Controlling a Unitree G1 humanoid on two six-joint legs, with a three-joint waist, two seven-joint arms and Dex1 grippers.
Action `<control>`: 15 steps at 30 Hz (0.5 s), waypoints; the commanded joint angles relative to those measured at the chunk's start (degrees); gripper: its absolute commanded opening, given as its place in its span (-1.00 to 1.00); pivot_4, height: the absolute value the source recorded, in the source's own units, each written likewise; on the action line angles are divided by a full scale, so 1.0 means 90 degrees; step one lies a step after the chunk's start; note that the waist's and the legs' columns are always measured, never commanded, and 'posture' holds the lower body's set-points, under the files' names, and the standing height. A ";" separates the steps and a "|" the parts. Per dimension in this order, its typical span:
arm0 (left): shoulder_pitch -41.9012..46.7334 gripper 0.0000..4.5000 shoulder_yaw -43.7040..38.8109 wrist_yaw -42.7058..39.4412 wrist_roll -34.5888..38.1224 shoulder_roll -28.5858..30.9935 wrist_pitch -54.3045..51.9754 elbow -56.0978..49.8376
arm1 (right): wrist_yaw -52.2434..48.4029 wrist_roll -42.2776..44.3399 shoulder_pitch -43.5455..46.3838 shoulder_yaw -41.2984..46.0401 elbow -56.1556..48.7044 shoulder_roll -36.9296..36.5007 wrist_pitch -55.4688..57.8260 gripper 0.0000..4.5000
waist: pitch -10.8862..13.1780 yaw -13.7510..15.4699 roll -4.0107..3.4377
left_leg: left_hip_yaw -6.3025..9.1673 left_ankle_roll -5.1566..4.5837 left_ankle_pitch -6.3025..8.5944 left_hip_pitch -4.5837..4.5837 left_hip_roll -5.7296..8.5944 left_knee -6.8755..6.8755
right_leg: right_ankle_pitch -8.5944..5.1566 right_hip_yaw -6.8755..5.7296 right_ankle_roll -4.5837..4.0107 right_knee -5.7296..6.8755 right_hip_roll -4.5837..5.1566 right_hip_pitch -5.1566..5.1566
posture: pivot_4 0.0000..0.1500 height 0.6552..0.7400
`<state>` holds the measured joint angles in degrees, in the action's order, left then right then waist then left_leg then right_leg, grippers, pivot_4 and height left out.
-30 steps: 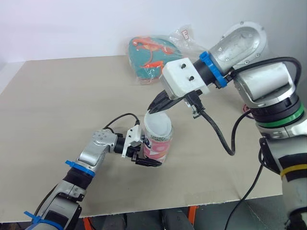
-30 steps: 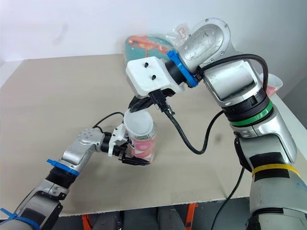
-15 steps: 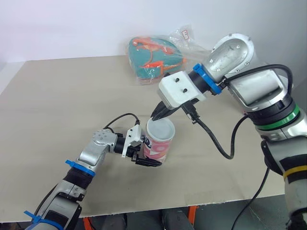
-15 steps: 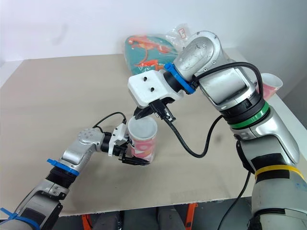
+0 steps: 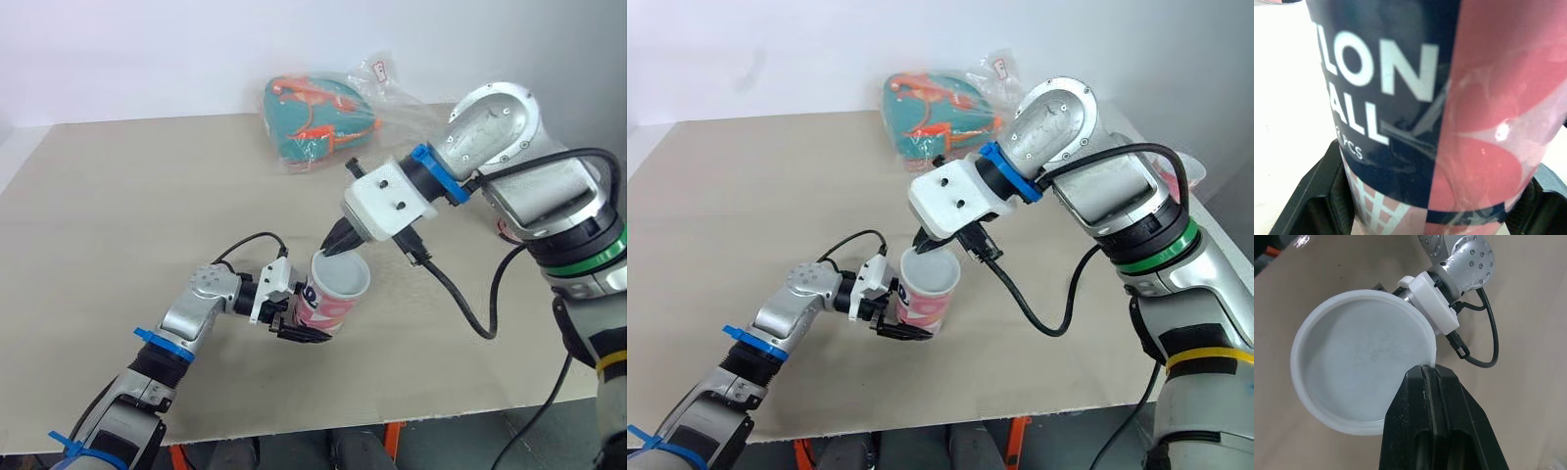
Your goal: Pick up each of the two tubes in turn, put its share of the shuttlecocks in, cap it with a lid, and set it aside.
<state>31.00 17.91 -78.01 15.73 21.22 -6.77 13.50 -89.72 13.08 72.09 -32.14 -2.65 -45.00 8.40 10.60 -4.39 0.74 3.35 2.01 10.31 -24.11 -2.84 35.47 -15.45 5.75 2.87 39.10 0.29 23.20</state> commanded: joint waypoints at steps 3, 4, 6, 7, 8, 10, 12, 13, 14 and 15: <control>-0.0253 0.53 0.0128 -0.0164 -0.0098 0.0236 -0.0296 0.0188 | -0.0055 -0.0484 -0.0311 -0.0039 -0.0089 0.0410 0.0122 -0.58 | -0.0006 -0.0004 0.0004 | 0.0000 0.0000 0.0000 0.0009 -0.0003 0.0000 | 0.0000 0.0001 0.0000 0.0000 -0.0004 -0.0005 | 1.00 1.00; -0.0258 0.53 0.0128 -0.0162 -0.0092 0.0240 -0.0302 0.0180 | 0.0002 -0.0608 -0.0323 -0.0016 -0.0044 0.0476 0.0124 -0.43 | -0.0006 -0.0004 0.0004 | 0.0000 0.0000 0.0000 0.0010 -0.0004 0.0000 | 0.0000 0.0000 0.0001 0.0001 -0.0005 -0.0006 | 1.00 1.00; -0.0270 0.53 0.0130 -0.0160 -0.0080 0.0245 -0.0320 0.0157 | 0.0073 -0.0790 -0.0352 0.0018 0.0010 0.0570 0.0166 -0.03 | -0.0008 -0.0004 0.0006 | 0.0000 0.0000 0.0000 0.0013 -0.0006 0.0001 | 0.0000 0.0000 0.0002 0.0002 -0.0006 -0.0007 | 1.00 1.00; -0.0276 0.53 0.0130 -0.0158 -0.0077 0.0244 -0.0333 0.0145 | 0.0074 -0.0848 -0.0390 0.0035 -0.0004 0.0595 0.0176 0.17 | -0.0009 -0.0004 0.0007 | -0.0001 0.0000 0.0000 0.0020 -0.0008 0.0001 | -0.0001 0.0001 0.0003 0.0002 -0.0009 -0.0011 | 1.00 1.00; -0.0280 0.53 0.0129 -0.0157 -0.0075 0.0244 -0.0344 0.0136 | 0.0058 -0.0889 -0.0423 0.0060 -0.0021 0.0619 0.0192 0.38 | -0.0012 -0.0005 0.0010 | -0.0001 0.0000 0.0000 0.0023 -0.0009 0.0001 | -0.0002 0.0001 0.0004 0.0002 -0.0011 -0.0014 | 1.00 1.00; -0.0285 0.53 0.0126 -0.0158 -0.0066 0.0239 -0.0365 0.0126 | 0.0080 -0.1005 -0.0553 0.0062 -0.0096 0.0662 0.0305 0.72 | -0.0027 -0.0005 0.0017 | -0.0001 0.0000 0.0000 0.0033 -0.0012 -0.0003 | -0.0006 0.0001 0.0006 0.0002 -0.0014 -0.0021 | 1.00 1.00; -0.0278 0.53 0.0125 -0.0161 -0.0070 0.0232 -0.0360 0.0139 | 0.0193 -0.1121 -0.0645 0.0068 -0.0110 0.0754 0.0484 0.72 | -0.0063 -0.0005 0.0022 | -0.0001 -0.0001 0.0001 0.0041 -0.0013 -0.0009 | -0.0012 0.0000 -0.0001 0.0002 -0.0014 -0.0028 | 1.00 1.00; -0.0270 0.53 0.0123 -0.0159 -0.0074 0.0225 -0.0355 0.0153 | 0.0199 -0.1154 -0.0699 0.0080 -0.0129 0.0778 0.0492 0.72 | -0.0072 -0.0005 0.0023 | -0.0002 -0.0004 0.0003 0.0046 -0.0013 -0.0011 | -0.0015 0.0001 -0.0007 0.0002 -0.0015 -0.0032 | 1.00 1.00; -0.0267 0.53 0.0121 -0.0155 -0.0078 0.0219 -0.0352 0.0158 | 0.0215 -0.1185 -0.0749 0.0077 -0.0167 0.0802 0.0566 0.72 | -0.0073 -0.0005 0.0023 | -0.0002 -0.0008 0.0007 0.0055 -0.0013 -0.0012 | -0.0018 0.0001 -0.0012 0.0002 -0.0015 -0.0040 | 1.00 1.00; -0.0263 0.53 0.0120 -0.0155 -0.0078 0.0214 -0.0354 0.0159 | 0.0194 -0.1196 -0.0800 0.0074 -0.0215 0.0802 0.0594 0.72 | -0.0074 -0.0005 0.0023 | -0.0002 -0.0015 0.0012 0.0066 -0.0013 -0.0013 | -0.0022 0.0001 -0.0014 0.0002 -0.0016 -0.0050 | 1.00 1.00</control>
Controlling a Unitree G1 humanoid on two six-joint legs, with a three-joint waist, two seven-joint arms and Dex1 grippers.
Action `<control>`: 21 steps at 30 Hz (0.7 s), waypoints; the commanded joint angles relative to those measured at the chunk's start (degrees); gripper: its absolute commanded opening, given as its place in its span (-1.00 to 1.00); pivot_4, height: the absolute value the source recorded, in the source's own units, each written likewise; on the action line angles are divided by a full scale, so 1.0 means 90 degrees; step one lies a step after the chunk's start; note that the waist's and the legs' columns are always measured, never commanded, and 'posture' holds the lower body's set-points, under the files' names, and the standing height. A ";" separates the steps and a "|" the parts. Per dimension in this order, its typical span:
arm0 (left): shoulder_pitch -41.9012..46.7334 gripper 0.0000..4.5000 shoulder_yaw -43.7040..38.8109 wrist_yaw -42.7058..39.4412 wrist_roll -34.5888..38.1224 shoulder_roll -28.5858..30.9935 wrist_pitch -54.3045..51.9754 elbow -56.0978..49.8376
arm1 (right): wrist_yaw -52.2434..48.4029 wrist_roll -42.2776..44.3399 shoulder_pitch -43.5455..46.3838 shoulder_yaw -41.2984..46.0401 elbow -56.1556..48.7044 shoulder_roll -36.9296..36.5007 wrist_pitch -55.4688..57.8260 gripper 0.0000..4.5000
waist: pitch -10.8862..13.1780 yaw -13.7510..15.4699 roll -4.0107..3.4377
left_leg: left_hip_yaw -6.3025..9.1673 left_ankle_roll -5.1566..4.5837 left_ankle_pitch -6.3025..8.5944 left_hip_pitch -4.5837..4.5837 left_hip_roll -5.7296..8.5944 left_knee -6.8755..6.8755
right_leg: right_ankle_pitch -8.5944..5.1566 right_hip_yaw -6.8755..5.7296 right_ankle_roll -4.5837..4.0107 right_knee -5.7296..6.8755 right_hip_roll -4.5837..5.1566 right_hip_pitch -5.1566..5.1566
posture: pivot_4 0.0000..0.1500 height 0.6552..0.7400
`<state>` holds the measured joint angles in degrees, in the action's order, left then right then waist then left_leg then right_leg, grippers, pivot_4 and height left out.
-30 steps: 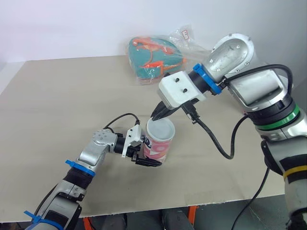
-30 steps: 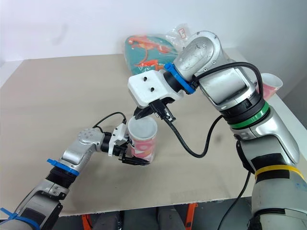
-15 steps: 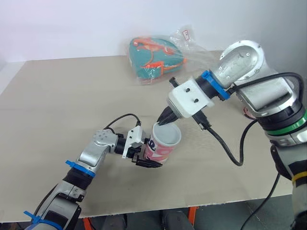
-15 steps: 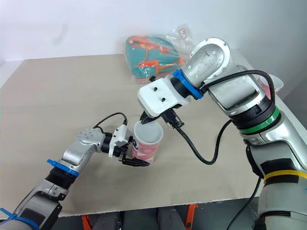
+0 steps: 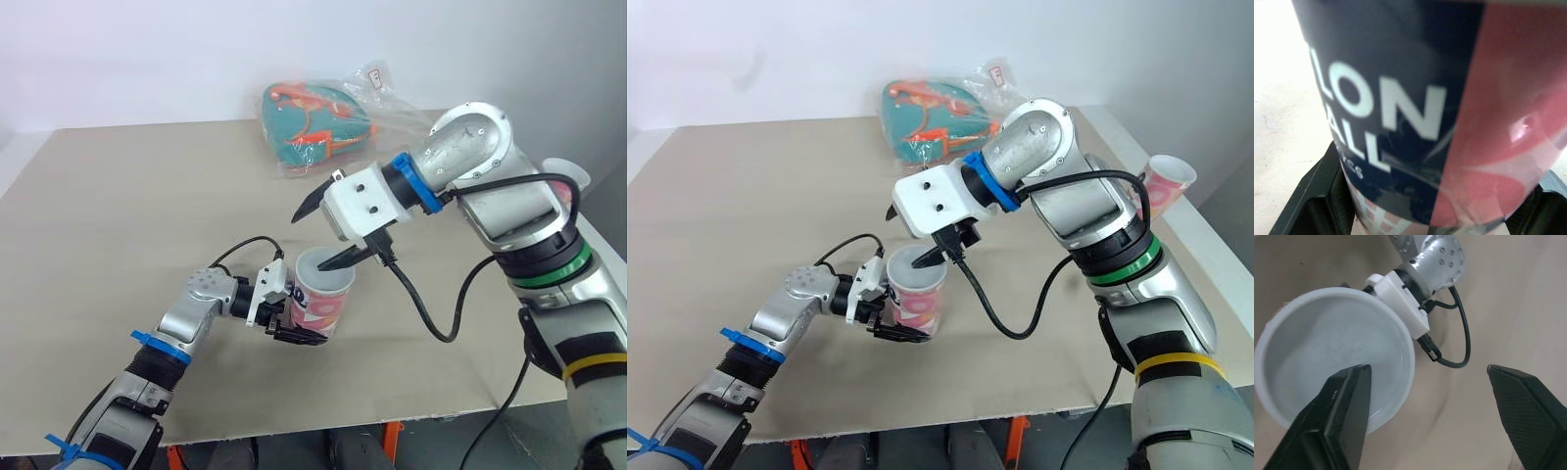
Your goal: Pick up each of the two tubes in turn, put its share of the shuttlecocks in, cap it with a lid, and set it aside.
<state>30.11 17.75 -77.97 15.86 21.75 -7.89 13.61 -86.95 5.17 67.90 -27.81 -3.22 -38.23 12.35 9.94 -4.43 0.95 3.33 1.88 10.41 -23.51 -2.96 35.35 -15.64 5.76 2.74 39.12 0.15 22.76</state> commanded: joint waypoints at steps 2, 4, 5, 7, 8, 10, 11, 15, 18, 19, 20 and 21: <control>-0.0147 0.53 0.0140 -0.0156 -0.0095 0.0138 -0.0232 0.0161 | -0.0169 -0.0374 -0.0462 -0.0422 -0.0250 0.0021 0.0174 0.72 | -0.0010 0.0000 -0.0003 | 0.0000 -0.0017 0.0012 0.0032 -0.0002 0.0000 | -0.0025 -0.0001 0.0017 0.0000 -0.0003 -0.0035 | 1.00 1.00; -0.0140 0.53 0.0140 -0.0160 -0.0096 0.0132 -0.0227 0.0170 | -0.0202 -0.0326 -0.0398 -0.0291 -0.0175 0.0072 0.0338 0.72 | -0.0031 0.0000 -0.0006 | 0.0001 -0.0032 0.0023 0.0042 -0.0004 0.0000 | -0.0034 -0.0006 0.0015 0.0000 -0.0004 -0.0047 | 1.00 1.00; -0.0138 0.53 0.0139 -0.0164 -0.0097 0.0132 -0.0223 0.0176 | -0.0194 -0.0220 -0.0255 -0.0143 -0.0044 0.0148 0.0511 0.72 | -0.0035 -0.0001 -0.0008 | 0.0000 -0.0034 0.0026 0.0044 -0.0004 0.0000 | -0.0036 -0.0005 0.0015 0.0000 -0.0004 -0.0048 | 1.00 1.00; -0.0141 0.53 0.0139 -0.0170 -0.0102 0.0134 -0.0211 0.0187 | -0.0219 0.0142 0.0122 0.0229 0.0240 0.0329 0.0997 0.72 | -0.0035 -0.0007 -0.0008 | -0.0001 -0.0034 0.0028 0.0045 -0.0004 0.0000 | -0.0035 -0.0002 0.0014 0.0000 -0.0004 -0.0047 | 1.00 1.00; -0.0142 0.53 0.0140 -0.0168 -0.0108 0.0134 -0.0201 0.0194 | -0.0298 0.0398 0.0320 0.0443 0.0380 0.0393 0.1294 0.72 | -0.0033 -0.0011 -0.0009 | -0.0001 -0.0035 0.0027 0.0044 -0.0004 0.0000 | -0.0034 -0.0002 0.0013 0.0000 -0.0004 -0.0046 | 1.00 1.00; -0.0134 0.53 0.0145 -0.0167 -0.0118 0.0128 -0.0182 0.0220 | -0.0486 0.0788 0.0573 0.0742 0.0594 0.0415 0.1627 0.72 | -0.0026 -0.0009 -0.0016 | 0.0000 -0.0035 0.0028 0.0039 -0.0005 0.0000 | -0.0031 -0.0002 0.0008 0.0002 -0.0006 -0.0040 | 1.00 1.00; -0.0135 0.53 0.0150 -0.0167 -0.0120 0.0124 -0.0172 0.0225 | -0.0558 0.1037 0.0666 0.0829 0.0668 0.0335 0.1739 0.72 | -0.0024 -0.0005 -0.0016 | 0.0001 -0.0035 0.0028 0.0034 -0.0005 0.0000 | -0.0029 -0.0004 0.0004 0.0002 -0.0005 -0.0038 | 1.00 1.00; -0.0119 0.53 0.0166 -0.0165 -0.0120 0.0121 -0.0142 0.0250 | -0.0617 0.1659 0.0633 0.0706 0.0549 -0.0090 0.1953 0.34 | -0.0021 0.0003 -0.0015 | 0.0001 -0.0030 0.0040 0.0024 0.0000 0.0002 | -0.0034 -0.0007 -0.0008 -0.0001 0.0003 -0.0038 | 1.00 1.00; -0.0109 0.53 0.0164 -0.0182 -0.0137 0.0115 -0.0122 0.0274 | -0.0617 0.1846 0.0419 0.0527 0.0224 -0.0353 0.1886 -0.26 | -0.0021 -0.0003 -0.0017 | -0.0004 -0.0025 0.0056 0.0026 -0.0001 0.0005 | -0.0042 -0.0001 -0.0016 -0.0001 0.0002 -0.0036 | 1.00 1.00; -0.0106 0.53 0.0162 -0.0187 -0.0143 0.0113 -0.0116 0.0283 | -0.0617 0.1898 0.0380 0.0506 0.0159 -0.0401 0.1888 -0.52 | -0.0020 -0.0003 -0.0017 | 0.0000 -0.0029 0.0058 0.0025 -0.0001 0.0004 | -0.0049 -0.0005 -0.0012 -0.0001 0.0001 -0.0036 | 1.00 1.00; -0.0106 0.53 0.0163 -0.0194 -0.0148 0.0116 -0.0111 0.0287 | -0.0617 0.1946 0.0351 0.0482 0.0104 -0.0427 0.1897 -0.74 | -0.0019 -0.0004 -0.0019 | -0.0001 -0.0032 0.0060 0.0025 -0.0001 0.0004 | -0.0053 -0.0005 -0.0007 -0.0001 0.0001 -0.0036 | 1.00 1.00; -0.0110 0.53 0.0167 -0.0194 -0.0152 0.0119 -0.0113 0.0279 | -0.0617 0.2004 0.0335 0.0455 0.0050 -0.0460 0.1909 -0.94 | -0.0017 -0.0004 -0.0022 | -0.0001 -0.0033 0.0061 0.0025 -0.0001 0.0004 | -0.0055 -0.0003 -0.0003 -0.0001 0.0001 -0.0036 | 1.00 1.00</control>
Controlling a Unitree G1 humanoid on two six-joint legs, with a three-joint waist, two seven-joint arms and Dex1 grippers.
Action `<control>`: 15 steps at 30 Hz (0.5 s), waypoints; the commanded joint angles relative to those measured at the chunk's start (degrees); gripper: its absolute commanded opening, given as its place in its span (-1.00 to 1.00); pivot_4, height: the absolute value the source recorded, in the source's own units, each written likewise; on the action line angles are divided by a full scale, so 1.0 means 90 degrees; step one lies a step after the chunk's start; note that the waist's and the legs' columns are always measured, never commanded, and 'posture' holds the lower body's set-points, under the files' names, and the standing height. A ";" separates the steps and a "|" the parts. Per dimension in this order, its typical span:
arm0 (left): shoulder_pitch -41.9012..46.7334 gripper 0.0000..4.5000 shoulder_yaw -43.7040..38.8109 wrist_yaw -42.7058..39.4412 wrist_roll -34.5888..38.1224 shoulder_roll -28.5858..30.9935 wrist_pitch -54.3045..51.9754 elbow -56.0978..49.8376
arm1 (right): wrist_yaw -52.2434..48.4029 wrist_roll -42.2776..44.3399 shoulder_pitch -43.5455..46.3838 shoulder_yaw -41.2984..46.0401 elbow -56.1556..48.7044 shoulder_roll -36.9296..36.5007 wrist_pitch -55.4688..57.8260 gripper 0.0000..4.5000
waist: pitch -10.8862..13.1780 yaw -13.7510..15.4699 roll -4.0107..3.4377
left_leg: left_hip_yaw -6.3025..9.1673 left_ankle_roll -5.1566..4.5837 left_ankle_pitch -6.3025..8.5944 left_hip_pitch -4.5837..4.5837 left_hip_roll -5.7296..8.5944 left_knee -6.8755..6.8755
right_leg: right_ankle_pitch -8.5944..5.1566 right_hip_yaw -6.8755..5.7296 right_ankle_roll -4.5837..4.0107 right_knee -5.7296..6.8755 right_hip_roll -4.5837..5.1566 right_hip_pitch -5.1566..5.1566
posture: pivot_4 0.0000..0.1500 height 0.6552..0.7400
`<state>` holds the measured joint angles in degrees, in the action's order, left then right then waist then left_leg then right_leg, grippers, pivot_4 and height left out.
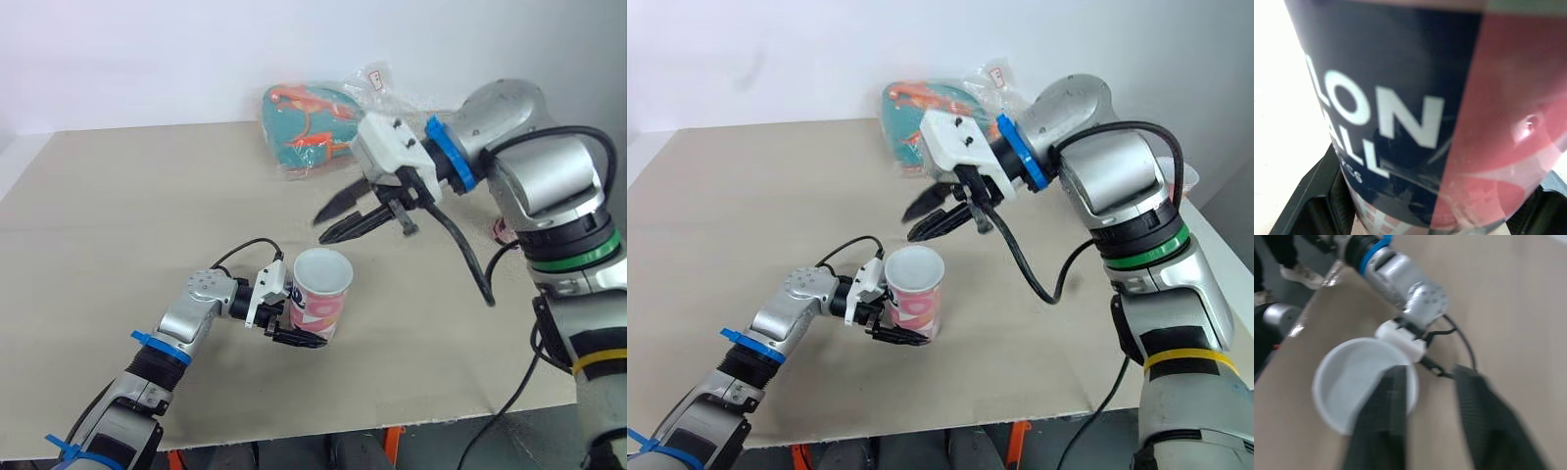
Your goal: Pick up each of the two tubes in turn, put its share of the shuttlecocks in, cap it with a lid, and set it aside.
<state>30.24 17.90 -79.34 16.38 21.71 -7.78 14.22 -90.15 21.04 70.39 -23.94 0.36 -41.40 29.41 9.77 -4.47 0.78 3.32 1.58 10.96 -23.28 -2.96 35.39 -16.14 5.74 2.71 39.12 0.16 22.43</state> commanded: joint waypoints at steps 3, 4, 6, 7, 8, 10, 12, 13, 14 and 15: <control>-0.0123 0.53 0.0149 -0.0048 -0.0215 0.0137 -0.0123 0.0209 | -0.0261 0.0332 0.0034 -0.0078 -0.0462 -0.0174 0.0031 -0.97 | 0.0003 0.0001 -0.0005 | 0.0000 0.0000 0.0000 -0.0001 0.0000 0.0001 | -0.0011 -0.0002 0.0020 0.0000 0.0001 -0.0001 | 1.00 1.00; -0.0125 0.53 0.0148 -0.0044 -0.0215 0.0139 -0.0125 0.0201 | -0.0261 0.0362 0.0017 -0.0095 -0.0513 -0.0185 0.0058 -0.97 | 0.0003 0.0001 -0.0005 | 0.0001 0.0000 0.0000 -0.0001 0.0000 0.0002 | -0.0011 -0.0002 0.0020 0.0000 0.0001 -0.0001 | 1.00 1.00; -0.0131 0.53 0.0144 -0.0040 -0.0214 0.0147 -0.0126 0.0195 | -0.0261 0.0328 -0.0034 -0.0192 -0.0632 -0.0209 0.0077 -0.97 | 0.0003 0.0001 -0.0005 | 0.0000 0.0001 0.0000 0.0000 0.0000 0.0002 | -0.0011 -0.0001 0.0020 0.0000 0.0001 -0.0001 | 1.00 1.00; -0.0139 0.53 0.0145 -0.0036 -0.0214 0.0151 -0.0129 0.0182 | -0.0261 0.0238 -0.0053 -0.0247 -0.0673 -0.0192 0.0139 -0.97 | 0.0003 0.0001 -0.0005 | 0.0000 0.0001 0.0000 0.0000 0.0000 0.0002 | -0.0011 -0.0002 0.0021 0.0000 0.0001 -0.0001 | 1.00 1.00; -0.0145 0.53 0.0141 -0.0037 -0.0213 0.0158 -0.0129 0.0178 | -0.0261 0.0123 -0.0044 -0.0389 -0.0699 -0.0219 0.0205 -0.97 | 0.0003 0.0001 -0.0005 | 0.0000 0.0001 0.0000 0.0001 0.0000 0.0002 | -0.0011 -0.0002 0.0020 0.0000 0.0000 0.0000 | 1.00 1.00; -0.0161 0.53 0.0141 -0.0035 -0.0211 0.0168 -0.0138 0.0156 | -0.0261 0.0174 -0.0090 -0.0531 -0.0784 -0.0258 0.0238 -0.97 | 0.0003 0.0001 -0.0005 | 0.0001 0.0001 0.0000 0.0000 -0.0001 0.0001 | -0.0011 -0.0003 0.0020 0.0000 -0.0001 0.0000 | 1.00 1.00; -0.0172 0.53 0.0139 -0.0033 -0.0213 0.0183 -0.0140 0.0144 | -0.0228 0.0018 -0.0104 -0.0725 -0.0762 -0.0127 0.0357 -0.97 | 0.0003 0.0001 -0.0005 | -0.0001 0.0001 0.0001 0.0000 -0.0001 0.0002 | -0.0012 -0.0001 0.0021 0.0000 0.0000 0.0000 | 1.00 1.00; -0.0181 0.53 0.0140 -0.0029 -0.0211 0.0186 -0.0152 0.0128 | -0.0236 -0.0065 -0.0124 -0.0827 -0.0766 -0.0069 0.0349 -0.97 | 0.0003 0.0001 -0.0005 | -0.0001 0.0002 0.0001 -0.0001 -0.0001 0.0002 | -0.0012 -0.0001 0.0022 0.0000 0.0000 0.0001 | 1.00 1.00; -0.0186 0.53 0.0140 -0.0026 -0.0209 0.0188 -0.0160 0.0117 | -0.0244 -0.0116 -0.0137 -0.0886 -0.0767 -0.0032 0.0336 -0.97 | 0.0003 0.0000 -0.0005 | -0.0001 0.0002 0.0001 0.0000 -0.0001 0.0002 | -0.0012 0.0001 0.0022 0.0000 0.0000 0.0001 | 1.00 1.00; -0.0193 0.53 0.0144 -0.0019 -0.0212 0.0188 -0.0165 0.0099 | -0.0252 -0.0102 -0.0146 -0.0962 -0.0800 -0.0007 0.0339 -0.97 | 0.0003 0.0000 -0.0005 | -0.0001 0.0002 0.0001 0.0000 -0.0001 0.0001 | -0.0012 0.0000 0.0021 0.0000 -0.0001 0.0002 | 1.00 1.00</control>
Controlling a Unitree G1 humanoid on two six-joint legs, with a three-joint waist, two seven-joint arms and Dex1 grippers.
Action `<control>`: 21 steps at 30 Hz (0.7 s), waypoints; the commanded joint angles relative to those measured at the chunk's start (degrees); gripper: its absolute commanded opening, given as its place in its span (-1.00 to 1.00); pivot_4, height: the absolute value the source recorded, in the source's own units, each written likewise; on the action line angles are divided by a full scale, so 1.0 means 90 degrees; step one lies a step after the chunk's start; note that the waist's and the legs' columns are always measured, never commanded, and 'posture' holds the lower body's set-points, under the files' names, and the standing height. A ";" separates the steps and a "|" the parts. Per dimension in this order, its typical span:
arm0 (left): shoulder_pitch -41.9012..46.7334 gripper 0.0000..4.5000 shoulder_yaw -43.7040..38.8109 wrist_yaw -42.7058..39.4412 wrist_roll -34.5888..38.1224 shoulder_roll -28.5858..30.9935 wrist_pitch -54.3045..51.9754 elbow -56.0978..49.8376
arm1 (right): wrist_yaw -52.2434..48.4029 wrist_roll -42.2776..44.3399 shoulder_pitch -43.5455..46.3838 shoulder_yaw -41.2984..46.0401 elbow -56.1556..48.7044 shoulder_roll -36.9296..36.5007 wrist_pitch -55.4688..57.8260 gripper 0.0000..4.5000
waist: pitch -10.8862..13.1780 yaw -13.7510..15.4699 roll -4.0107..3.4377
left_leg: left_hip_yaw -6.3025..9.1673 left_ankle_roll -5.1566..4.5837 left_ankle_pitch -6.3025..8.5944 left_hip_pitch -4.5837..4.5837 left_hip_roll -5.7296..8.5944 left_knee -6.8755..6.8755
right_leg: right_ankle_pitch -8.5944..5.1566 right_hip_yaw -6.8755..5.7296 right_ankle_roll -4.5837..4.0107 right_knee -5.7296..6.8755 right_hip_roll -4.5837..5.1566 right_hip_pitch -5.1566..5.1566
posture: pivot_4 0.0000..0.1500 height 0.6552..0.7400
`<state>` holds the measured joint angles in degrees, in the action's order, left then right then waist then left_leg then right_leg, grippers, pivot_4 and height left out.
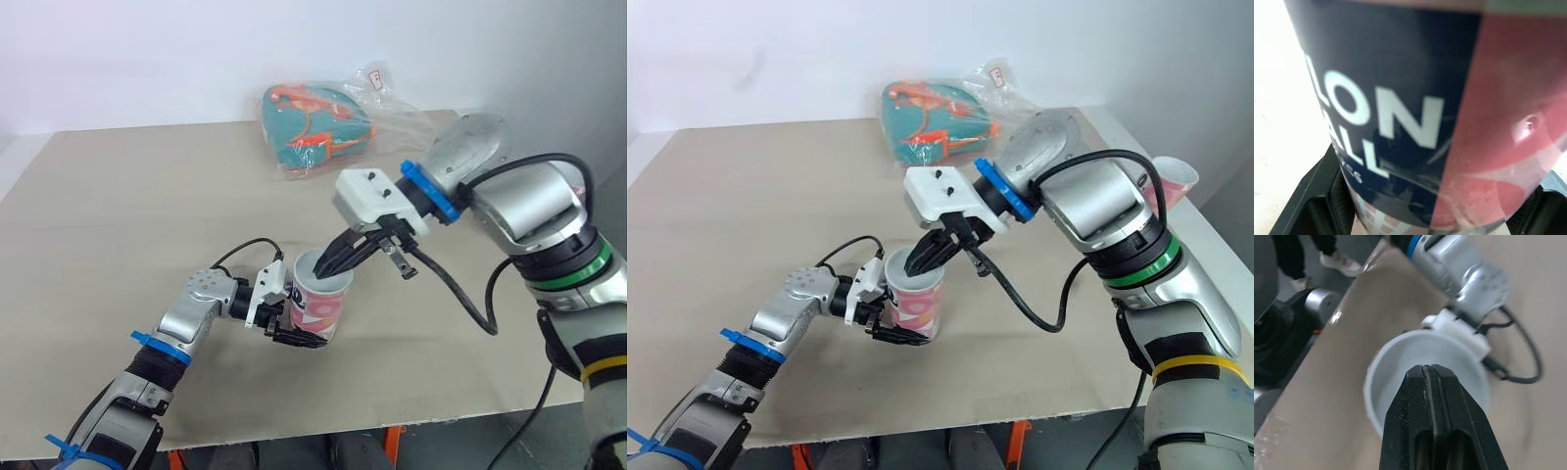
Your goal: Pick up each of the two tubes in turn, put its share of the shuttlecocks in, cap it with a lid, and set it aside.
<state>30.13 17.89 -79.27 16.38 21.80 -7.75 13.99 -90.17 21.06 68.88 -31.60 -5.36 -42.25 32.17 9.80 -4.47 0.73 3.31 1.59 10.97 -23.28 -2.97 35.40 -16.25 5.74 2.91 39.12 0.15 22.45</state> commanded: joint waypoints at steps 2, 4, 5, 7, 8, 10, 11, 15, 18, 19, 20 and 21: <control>-0.0187 0.53 0.0143 -0.0005 -0.0214 0.0174 -0.0167 0.0108 | -0.0258 -0.0176 0.0019 -0.0180 -0.0179 0.0189 0.0105 -0.97 | -0.0001 0.0002 0.0001 | 0.0003 0.0000 0.0000 0.0000 0.0000 -0.0001 | -0.0001 -0.0005 -0.0001 0.0000 0.0000 -0.0001 | 1.00 1.00; -0.0195 0.53 0.0123 0.0015 -0.0203 0.0178 -0.0170 0.0091 | -0.0259 -0.0193 0.0006 -0.0378 -0.0238 0.0173 0.0036 -0.97 | -0.0001 0.0001 0.0001 | 0.0002 0.0000 0.0000 0.0000 -0.0001 0.0000 | -0.0001 -0.0003 -0.0002 0.0000 0.0000 -0.0001 | 1.00 1.00; -0.0199 0.53 0.0109 0.0021 -0.0195 0.0183 -0.0175 0.0084 | -0.0259 -0.0360 -0.0049 -0.0556 -0.0225 0.0185 -0.0080 -0.97 | -0.0001 0.0001 0.0001 | 0.0002 0.0000 0.0000 0.0001 -0.0001 0.0000 | -0.0001 -0.0003 -0.0002 0.0000 0.0000 -0.0001 | 1.00 1.00; -0.0200 0.53 0.0095 0.0026 -0.0187 0.0188 -0.0181 0.0081 | -0.0259 -0.0573 -0.0107 -0.0749 -0.0185 0.0208 -0.0217 -0.97 | -0.0003 0.0000 0.0000 | 0.0002 0.0000 0.0000 0.0004 -0.0001 -0.0001 | -0.0001 -0.0004 -0.0002 0.0000 -0.0001 -0.0003 | 1.00 1.00; -0.0200 0.53 0.0085 0.0041 -0.0184 0.0184 -0.0184 0.0079 | -0.0228 -0.0740 -0.0128 -0.0813 -0.0080 0.0289 -0.0244 -0.97 | -0.0006 -0.0005 0.0001 | 0.0002 0.0000 0.0001 0.0007 -0.0002 -0.0001 | -0.0002 -0.0004 -0.0003 0.0000 -0.0002 -0.0005 | 1.00 1.00; -0.0203 0.53 0.0052 0.0095 -0.0184 0.0160 -0.0148 0.0080 | -0.0243 -0.0844 -0.0128 -0.0837 0.0079 0.0394 -0.0188 -0.97 | -0.0011 -0.0015 0.0002 | 0.0002 -0.0001 0.0001 0.0015 -0.0006 -0.0001 | -0.0001 -0.0003 -0.0005 0.0000 -0.0007 -0.0009 | 1.00 1.00; -0.0204 0.53 0.0040 0.0114 -0.0182 0.0149 -0.0142 0.0079 | -0.0251 -0.0887 -0.0129 -0.0832 0.0147 0.0423 -0.0209 -0.97 | -0.0011 -0.0016 0.0003 | 0.0002 -0.0001 0.0001 0.0021 -0.0009 -0.0001 | 0.0001 -0.0003 -0.0007 0.0001 -0.0010 -0.0013 | 1.00 1.00; -0.0219 0.53 -0.0002 0.0179 -0.0149 0.0105 -0.0123 0.0064 | -0.0243 -0.0828 0.0079 -0.0370 0.0616 0.0561 -0.0235 -0.97 | -0.0012 -0.0026 0.0003 | 0.0002 -0.0001 0.0001 0.0030 -0.0019 0.0000 | 0.0015 -0.0002 -0.0017 0.0001 -0.0021 -0.0015 | 1.00 1.00; -0.0233 0.53 -0.0010 0.0212 -0.0146 0.0082 -0.0095 0.0054 | -0.0255 -0.0411 0.0182 0.0226 0.0842 0.0572 -0.0277 -0.97 | -0.0010 -0.0023 0.0003 | 0.0003 0.0002 -0.0002 0.0030 -0.0024 0.0001 | 0.0026 -0.0002 -0.0018 0.0001 -0.0026 -0.0014 | 1.00 1.00; -0.0240 0.53 -0.0028 0.0245 -0.0144 0.0057 -0.0048 0.0058 | -0.0183 -0.0206 0.0223 0.0567 0.0970 0.0621 -0.0216 -0.97 | -0.0006 -0.0022 0.0003 | 0.0003 0.0004 -0.0003 0.0028 -0.0024 0.0002 | 0.0027 -0.0002 -0.0017 0.0001 -0.0026 -0.0013 | 1.00 1.00; -0.0243 0.53 -0.0046 0.0287 -0.0147 0.0030 -0.0003 0.0069 | -0.0112 0.0005 0.0282 0.0872 0.1103 0.0658 -0.0068 -0.97 | -0.0003 -0.0021 0.0001 | 0.0002 0.0006 -0.0004 0.0020 -0.0023 0.0005 | 0.0029 0.0000 -0.0014 0.0001 -0.0025 -0.0010 | 1.00 1.00; -0.0247 0.53 -0.0055 0.0319 -0.0149 0.0007 0.0028 0.0072 | -0.0065 0.0142 0.0316 0.1107 0.1197 0.0651 0.0032 -0.97 | 0.0000 -0.0015 -0.0001 | 0.0001 0.0006 -0.0004 0.0011 -0.0021 0.0006 | 0.0028 0.0003 -0.0013 0.0001 -0.0024 -0.0004 | 1.00 1.00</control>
<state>29.19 16.92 -77.29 16.39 21.54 -7.26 13.79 -90.11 19.42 70.09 -27.16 4.77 -36.25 31.20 9.79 -4.61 0.73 3.32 1.65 10.93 -23.26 -3.14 35.46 -16.00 5.78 2.82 39.12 -0.05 22.45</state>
